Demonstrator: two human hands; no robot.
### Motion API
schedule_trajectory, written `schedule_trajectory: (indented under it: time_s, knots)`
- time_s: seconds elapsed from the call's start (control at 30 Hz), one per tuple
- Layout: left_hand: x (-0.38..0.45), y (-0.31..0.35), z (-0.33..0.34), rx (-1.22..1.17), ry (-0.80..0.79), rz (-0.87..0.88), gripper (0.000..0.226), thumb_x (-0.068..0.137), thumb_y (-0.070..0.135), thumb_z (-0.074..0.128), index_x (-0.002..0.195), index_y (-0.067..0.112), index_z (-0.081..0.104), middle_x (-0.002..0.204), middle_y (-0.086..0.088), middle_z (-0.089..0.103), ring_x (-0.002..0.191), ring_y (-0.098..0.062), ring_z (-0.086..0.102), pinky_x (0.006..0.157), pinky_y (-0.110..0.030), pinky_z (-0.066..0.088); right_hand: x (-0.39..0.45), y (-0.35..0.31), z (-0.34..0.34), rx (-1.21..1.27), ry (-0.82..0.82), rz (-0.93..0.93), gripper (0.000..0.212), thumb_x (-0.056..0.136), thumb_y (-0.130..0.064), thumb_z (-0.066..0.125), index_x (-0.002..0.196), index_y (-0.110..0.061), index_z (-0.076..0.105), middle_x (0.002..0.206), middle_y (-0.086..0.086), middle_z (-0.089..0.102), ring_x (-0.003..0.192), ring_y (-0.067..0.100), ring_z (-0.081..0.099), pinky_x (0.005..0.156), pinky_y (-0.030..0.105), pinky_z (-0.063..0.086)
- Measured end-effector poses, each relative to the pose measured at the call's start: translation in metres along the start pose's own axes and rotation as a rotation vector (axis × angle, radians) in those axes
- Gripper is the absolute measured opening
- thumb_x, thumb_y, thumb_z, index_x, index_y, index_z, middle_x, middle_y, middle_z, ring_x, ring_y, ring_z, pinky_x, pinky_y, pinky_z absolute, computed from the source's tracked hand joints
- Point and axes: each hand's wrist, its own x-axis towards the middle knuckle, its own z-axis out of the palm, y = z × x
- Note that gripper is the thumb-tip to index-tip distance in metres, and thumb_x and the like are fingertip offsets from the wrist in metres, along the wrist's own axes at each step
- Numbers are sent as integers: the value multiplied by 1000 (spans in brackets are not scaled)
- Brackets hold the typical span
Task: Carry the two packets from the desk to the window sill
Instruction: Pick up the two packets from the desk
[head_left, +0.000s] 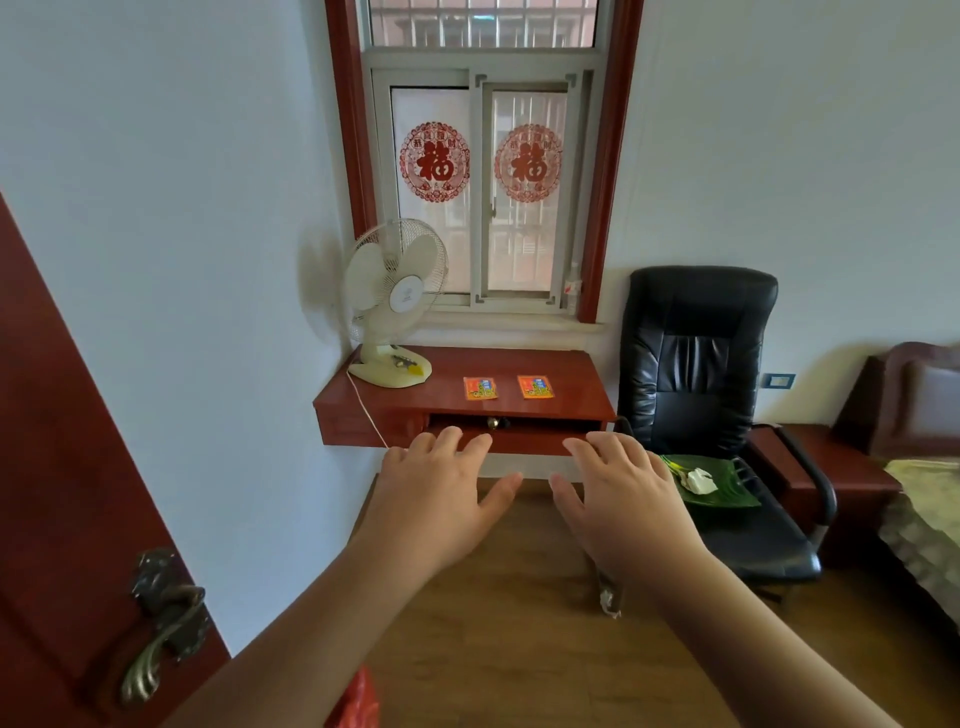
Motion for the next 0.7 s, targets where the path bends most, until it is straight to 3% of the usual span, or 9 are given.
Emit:
schedule_trajectory:
  time_s: [0.27,0.57,0.7]
  knots:
    - [92,-60,48,30,-5,6,82,83,70,3,148,31,33,153,-3,43,140,-26,36,112,-49,33,114,2,51,-7,-32,-19,59,98,-54,28,151,-27,29,164,4,21,153,25,5,122,47,7]
    - [200,-105,100,-1,-68,59,77,85,68,7,149,31,31,154,-2,41,141,-24,36,113,-49,31,220,7,97,20,-86,55,60,97,-56,31,150,-27,29,158,-2,34,148,20,25,120,42,20]
    - [243,-108,126,-37,-70,72,74,88,68,10,149,32,29,157,-4,37,142,-24,34,112,-49,33,257,20,114,10,-68,79,62,97,-58,31,151,-28,28,159,-2,33,148,20,23,120,42,20]
